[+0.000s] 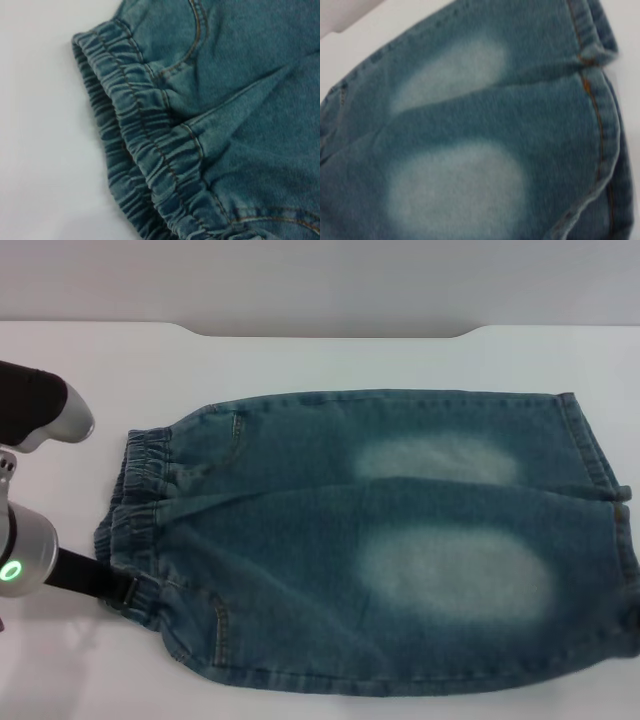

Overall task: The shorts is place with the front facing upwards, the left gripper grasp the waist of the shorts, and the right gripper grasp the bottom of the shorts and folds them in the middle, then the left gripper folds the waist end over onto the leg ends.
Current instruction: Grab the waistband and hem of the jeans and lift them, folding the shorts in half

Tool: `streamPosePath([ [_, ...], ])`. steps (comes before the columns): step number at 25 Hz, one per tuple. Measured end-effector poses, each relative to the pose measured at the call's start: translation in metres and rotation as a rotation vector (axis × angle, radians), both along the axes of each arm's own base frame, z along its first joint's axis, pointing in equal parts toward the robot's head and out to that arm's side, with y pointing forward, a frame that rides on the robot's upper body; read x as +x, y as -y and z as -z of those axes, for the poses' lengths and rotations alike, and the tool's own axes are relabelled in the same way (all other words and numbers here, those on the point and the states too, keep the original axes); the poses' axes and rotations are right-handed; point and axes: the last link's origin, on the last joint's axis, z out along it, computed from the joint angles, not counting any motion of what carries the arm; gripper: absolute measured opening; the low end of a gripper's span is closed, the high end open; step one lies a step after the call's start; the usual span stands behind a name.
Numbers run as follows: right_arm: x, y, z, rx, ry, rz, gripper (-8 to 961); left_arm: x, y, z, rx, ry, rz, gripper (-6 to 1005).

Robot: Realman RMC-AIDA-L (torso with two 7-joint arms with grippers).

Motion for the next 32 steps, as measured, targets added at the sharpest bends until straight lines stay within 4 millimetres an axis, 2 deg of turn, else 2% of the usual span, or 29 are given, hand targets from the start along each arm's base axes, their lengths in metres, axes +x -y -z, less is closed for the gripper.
streamPosePath([
  [10, -0.026, -0.014, -0.036, 0.115, 0.079, -0.124, 16, 0.004, -0.01, -0.014, 0.09, 0.02, 0.044, 53],
  [21, -0.029, -0.033, -0.074, 0.265, 0.138, -0.204, 15, 0.011, -0.03, -0.025, 0.187, 0.044, 0.136, 54],
  [26, -0.03, -0.046, -0.083, 0.338, 0.173, -0.245, 15, 0.017, -0.04, -0.026, 0.225, 0.057, 0.178, 51],
  [32, -0.031, -0.064, -0.081, 0.38, 0.178, -0.284, 15, 0.023, -0.054, -0.023, 0.256, 0.072, 0.231, 50],
])
